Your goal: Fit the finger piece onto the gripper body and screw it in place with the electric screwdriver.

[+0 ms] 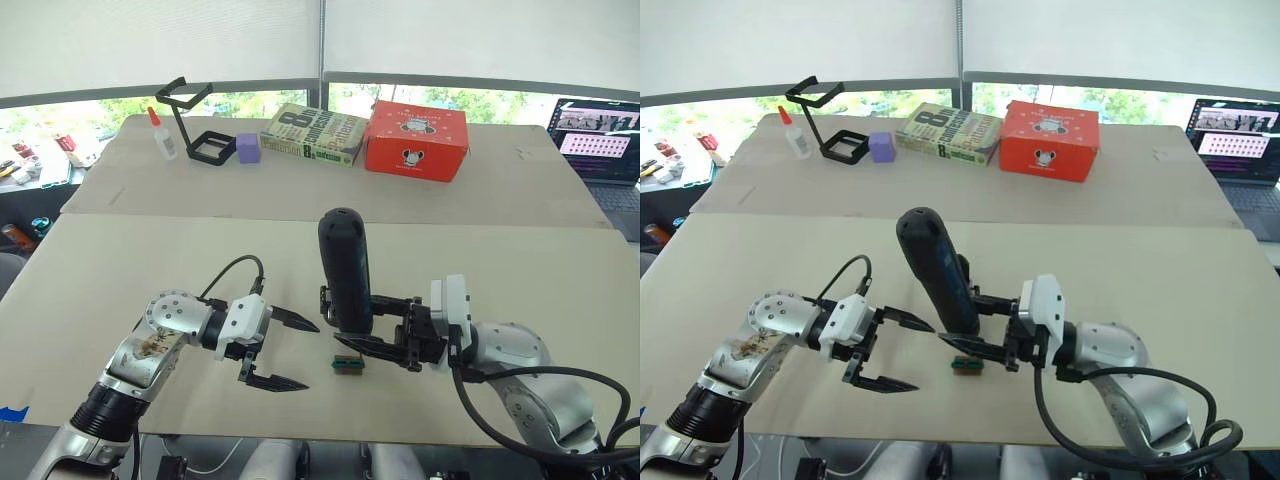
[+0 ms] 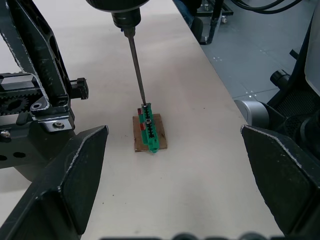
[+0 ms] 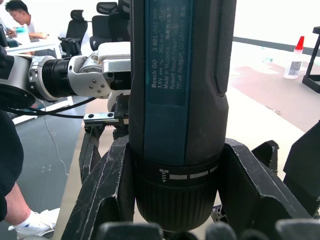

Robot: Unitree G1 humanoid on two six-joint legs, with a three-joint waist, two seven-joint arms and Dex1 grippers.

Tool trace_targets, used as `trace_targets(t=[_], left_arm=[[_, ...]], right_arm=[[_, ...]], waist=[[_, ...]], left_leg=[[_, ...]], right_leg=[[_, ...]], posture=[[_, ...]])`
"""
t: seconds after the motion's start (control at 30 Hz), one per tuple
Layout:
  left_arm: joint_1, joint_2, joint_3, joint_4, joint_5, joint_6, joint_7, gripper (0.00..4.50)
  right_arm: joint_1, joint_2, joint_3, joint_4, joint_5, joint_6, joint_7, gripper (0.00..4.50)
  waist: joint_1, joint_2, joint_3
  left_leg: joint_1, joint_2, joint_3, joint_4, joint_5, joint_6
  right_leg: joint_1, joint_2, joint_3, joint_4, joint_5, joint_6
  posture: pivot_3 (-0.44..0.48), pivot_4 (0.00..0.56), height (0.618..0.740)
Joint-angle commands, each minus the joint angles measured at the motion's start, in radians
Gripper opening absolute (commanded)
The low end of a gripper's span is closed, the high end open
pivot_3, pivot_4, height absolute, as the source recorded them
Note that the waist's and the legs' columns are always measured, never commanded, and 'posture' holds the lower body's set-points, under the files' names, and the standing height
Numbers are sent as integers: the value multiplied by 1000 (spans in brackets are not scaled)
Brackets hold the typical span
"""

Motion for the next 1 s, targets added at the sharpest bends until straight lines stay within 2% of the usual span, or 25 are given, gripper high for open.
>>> trace_targets(t=[0.03,1.0], left_arm=[[-14,-4,-4,-9,0,-5,3,4500],[-17,-7,-7,-10,4,-3,9,4500]], right_arm=[[-17,2,-15,-35,18,-37,5,1911],[-20,-14,-13,-38,21,-34,9,1911]], waist=[[0,0,0],[0,0,0]], left_leg=[[0,0,0,0,0,0],[0,0,0,0,0,0]], right_leg=[[0,0,0,0,0,0],[0,0,0,0,0,0]], posture=[[0,150,740],[0,150,740]])
